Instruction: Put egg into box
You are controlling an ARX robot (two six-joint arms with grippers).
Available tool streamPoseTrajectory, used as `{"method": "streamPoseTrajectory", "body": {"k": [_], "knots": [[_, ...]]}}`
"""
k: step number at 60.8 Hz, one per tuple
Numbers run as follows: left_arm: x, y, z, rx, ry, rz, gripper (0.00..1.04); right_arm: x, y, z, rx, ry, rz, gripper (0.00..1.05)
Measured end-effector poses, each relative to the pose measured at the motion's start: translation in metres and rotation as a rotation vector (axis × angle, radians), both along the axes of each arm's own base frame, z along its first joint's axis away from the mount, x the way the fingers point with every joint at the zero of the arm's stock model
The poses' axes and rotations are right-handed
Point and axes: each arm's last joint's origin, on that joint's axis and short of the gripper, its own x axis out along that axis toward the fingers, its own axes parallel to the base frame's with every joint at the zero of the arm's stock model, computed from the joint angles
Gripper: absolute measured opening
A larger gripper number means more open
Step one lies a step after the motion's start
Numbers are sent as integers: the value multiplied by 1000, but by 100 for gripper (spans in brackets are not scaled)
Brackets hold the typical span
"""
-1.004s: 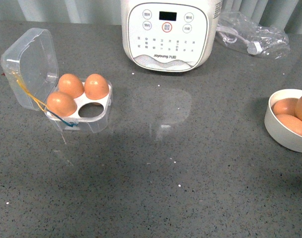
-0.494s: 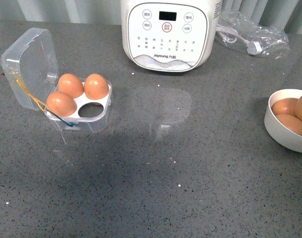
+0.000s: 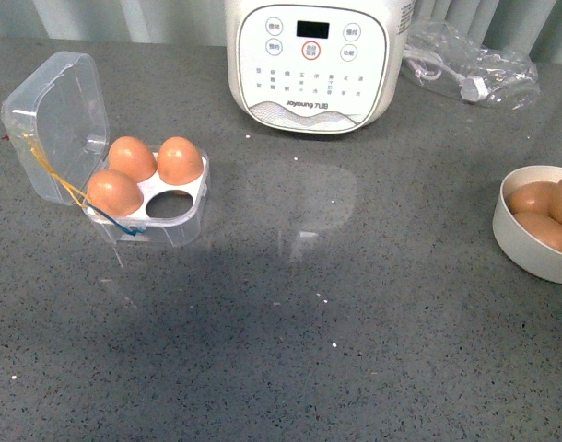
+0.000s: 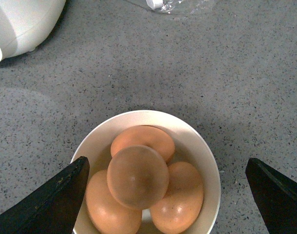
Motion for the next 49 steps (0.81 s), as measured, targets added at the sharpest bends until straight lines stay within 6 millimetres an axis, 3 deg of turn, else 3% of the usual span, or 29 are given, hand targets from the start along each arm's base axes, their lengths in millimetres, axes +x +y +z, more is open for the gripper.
{"method": "streamPoseTrajectory", "body": {"k": [8, 23, 39, 49], "knots": [[0, 0, 0, 0, 0, 0, 98, 9, 1, -10, 5, 36, 3, 96], [0, 0, 0, 0, 0, 0, 98, 19, 9, -24, -2, 72, 30, 43], [0, 0, 0, 0, 0, 0, 98, 16, 13, -15, -15, 56, 65, 41], [0, 0, 0, 0, 0, 0, 98, 2, 27, 19, -6, 21, 255, 41]]}}
